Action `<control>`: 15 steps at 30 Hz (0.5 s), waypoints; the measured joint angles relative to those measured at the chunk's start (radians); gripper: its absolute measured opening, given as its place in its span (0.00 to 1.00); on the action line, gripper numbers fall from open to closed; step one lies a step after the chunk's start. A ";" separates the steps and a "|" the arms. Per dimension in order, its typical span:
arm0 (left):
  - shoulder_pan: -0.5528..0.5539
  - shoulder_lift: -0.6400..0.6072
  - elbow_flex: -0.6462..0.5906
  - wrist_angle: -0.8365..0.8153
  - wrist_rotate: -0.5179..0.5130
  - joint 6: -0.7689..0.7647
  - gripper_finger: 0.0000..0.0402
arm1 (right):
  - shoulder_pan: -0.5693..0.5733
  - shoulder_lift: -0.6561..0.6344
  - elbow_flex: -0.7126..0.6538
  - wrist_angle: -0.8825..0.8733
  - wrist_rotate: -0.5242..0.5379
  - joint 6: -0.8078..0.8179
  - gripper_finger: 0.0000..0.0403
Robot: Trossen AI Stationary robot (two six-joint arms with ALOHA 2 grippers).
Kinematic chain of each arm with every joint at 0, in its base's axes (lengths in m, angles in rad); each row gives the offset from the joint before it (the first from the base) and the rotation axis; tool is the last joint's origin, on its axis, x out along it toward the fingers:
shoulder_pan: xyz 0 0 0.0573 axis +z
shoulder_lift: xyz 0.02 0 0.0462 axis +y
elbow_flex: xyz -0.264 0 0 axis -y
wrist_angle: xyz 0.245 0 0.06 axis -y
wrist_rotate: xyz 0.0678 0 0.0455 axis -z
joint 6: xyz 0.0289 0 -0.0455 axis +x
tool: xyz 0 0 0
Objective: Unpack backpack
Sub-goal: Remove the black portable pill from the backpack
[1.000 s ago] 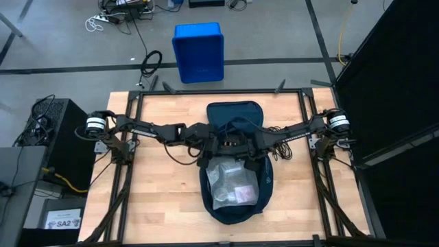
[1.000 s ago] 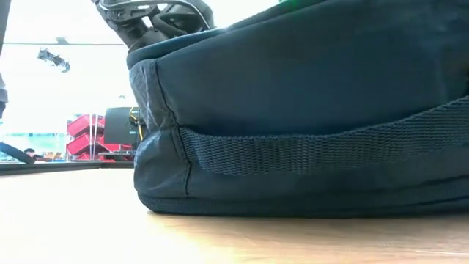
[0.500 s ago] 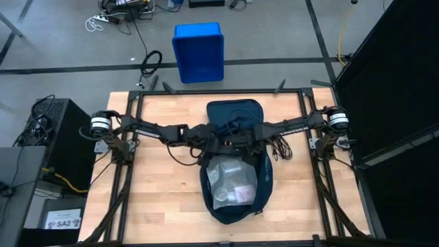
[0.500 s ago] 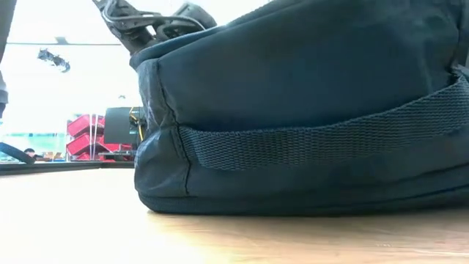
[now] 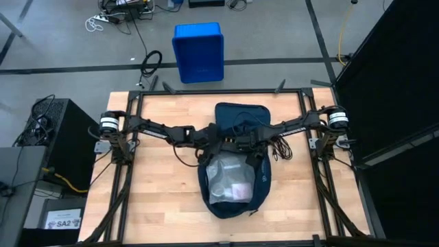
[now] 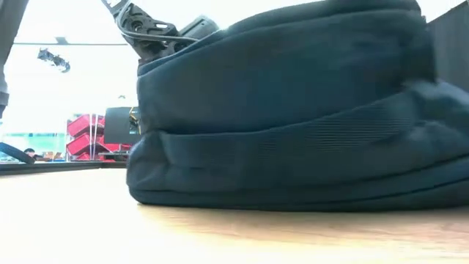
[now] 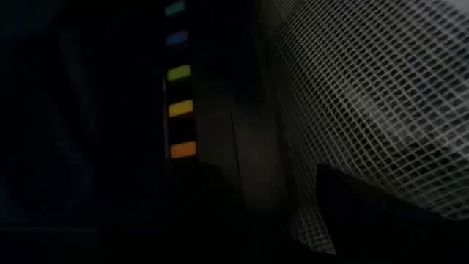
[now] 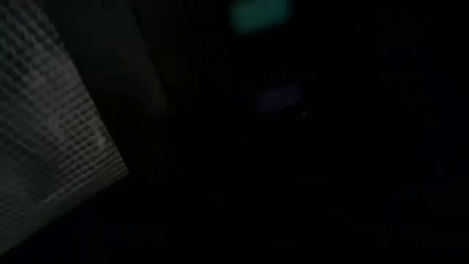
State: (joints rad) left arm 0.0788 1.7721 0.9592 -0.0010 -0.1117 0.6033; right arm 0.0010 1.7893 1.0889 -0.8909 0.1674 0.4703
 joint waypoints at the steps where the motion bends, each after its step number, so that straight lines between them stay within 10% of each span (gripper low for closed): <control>1: 0.001 0.000 0.000 -0.006 -0.007 0.000 0.55 | 0.000 0.000 -0.014 0.025 -0.005 -0.001 0.01; 15: 0.008 0.000 -0.002 -0.018 -0.094 0.015 0.55 | -0.001 0.002 -0.072 0.388 0.004 -0.108 0.00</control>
State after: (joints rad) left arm 0.0864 1.7718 0.9569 -0.0189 -0.2055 0.6186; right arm -0.0003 1.7913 1.0172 -0.5024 0.1715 0.3626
